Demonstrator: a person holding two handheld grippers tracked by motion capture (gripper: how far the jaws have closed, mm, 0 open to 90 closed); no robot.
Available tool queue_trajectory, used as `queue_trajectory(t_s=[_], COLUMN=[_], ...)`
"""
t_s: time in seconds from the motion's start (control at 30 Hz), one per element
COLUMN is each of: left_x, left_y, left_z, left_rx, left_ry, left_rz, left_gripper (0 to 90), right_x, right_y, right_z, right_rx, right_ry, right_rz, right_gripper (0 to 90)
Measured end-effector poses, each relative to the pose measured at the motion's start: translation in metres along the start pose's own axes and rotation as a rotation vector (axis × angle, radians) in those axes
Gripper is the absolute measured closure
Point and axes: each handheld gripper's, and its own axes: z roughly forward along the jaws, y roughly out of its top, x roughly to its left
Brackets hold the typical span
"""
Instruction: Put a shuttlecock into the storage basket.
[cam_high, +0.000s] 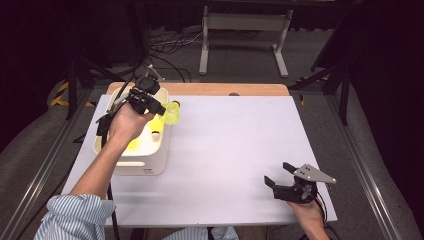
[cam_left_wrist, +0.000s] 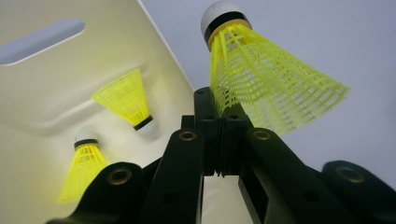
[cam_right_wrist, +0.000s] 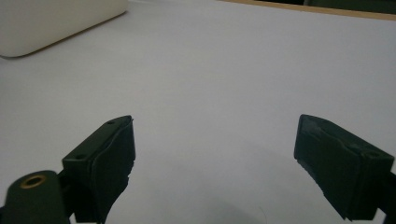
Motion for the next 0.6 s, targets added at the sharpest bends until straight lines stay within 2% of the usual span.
queue_trajectory(t_s=[0.6], left_x=[0.022], left_y=[-0.011], left_z=[-0.004], left_rx=[-0.003], left_ry=[0.044], left_rz=[-0.041], left_gripper=[89.1], right_x=[0.0], right_y=[0.0], right_z=[0.0], right_rx=[-0.001], right_ry=[-0.002], right_rz=[0.001], right_gripper=[13.0])
